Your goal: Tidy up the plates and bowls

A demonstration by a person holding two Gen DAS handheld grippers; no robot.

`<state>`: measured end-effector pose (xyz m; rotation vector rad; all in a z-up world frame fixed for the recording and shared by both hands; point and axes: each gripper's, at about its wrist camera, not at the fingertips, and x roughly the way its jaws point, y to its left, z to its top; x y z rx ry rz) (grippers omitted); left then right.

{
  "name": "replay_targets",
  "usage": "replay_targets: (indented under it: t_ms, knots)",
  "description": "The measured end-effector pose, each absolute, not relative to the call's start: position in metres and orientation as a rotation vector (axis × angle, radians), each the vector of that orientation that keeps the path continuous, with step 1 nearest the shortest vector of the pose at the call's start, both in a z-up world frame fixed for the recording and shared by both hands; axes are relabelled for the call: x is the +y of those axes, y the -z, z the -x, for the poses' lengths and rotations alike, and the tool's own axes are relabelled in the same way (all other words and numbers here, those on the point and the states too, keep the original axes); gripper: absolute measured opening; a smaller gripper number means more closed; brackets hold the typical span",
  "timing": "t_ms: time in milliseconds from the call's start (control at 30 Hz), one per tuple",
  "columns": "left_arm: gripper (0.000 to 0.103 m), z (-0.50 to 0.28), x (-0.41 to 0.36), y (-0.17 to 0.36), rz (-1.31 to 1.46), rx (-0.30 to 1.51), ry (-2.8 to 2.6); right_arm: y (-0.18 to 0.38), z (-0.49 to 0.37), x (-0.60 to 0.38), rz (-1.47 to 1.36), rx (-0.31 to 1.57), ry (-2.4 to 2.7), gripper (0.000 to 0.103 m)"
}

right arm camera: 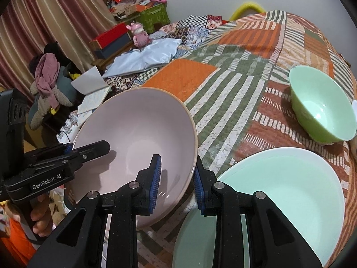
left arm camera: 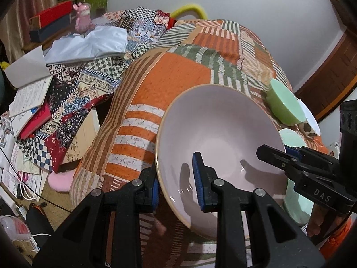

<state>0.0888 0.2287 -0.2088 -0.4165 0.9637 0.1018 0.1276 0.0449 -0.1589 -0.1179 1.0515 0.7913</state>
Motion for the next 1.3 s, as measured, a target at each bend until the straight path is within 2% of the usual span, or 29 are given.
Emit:
replay_targets:
  t_ms: [300, 833, 933, 1000, 1067, 1167, 1300]
  knots:
    - [0.026, -0.090, 0.230, 0.209, 0.395, 0.957, -0.111, 0.160, -0.132, 0.043, 0.125, 1.051, -0.786, 0.026]
    - [0.027, -0.080, 0.212, 0.158, 0.271, 0.873, -0.144, 0.121, -0.137, -0.008, 0.071, 0.950, -0.720, 0.026]
    - [0.031, -0.083, 0.201, 0.148, 0.256, 0.859, -0.131, 0.112, -0.140, -0.024, 0.056, 0.926, -0.695, 0.030]
    - [0.038, -0.089, 0.192, 0.142, 0.243, 0.850, -0.123, 0.106, -0.143, -0.034, 0.048, 0.907, -0.676, 0.034]
    - [0.049, -0.094, 0.183, 0.136, 0.228, 0.839, -0.117, 0.101, -0.147, -0.046, 0.047, 0.886, -0.649, 0.037]
    - [0.058, -0.107, 0.166, 0.128, 0.199, 0.826, -0.101, 0.097, -0.156, -0.065, 0.038, 0.868, -0.612, 0.038]
    - [0.063, -0.127, 0.147, 0.121, 0.178, 0.825, -0.076, 0.098, -0.169, -0.086, 0.024, 0.863, -0.572, 0.038]
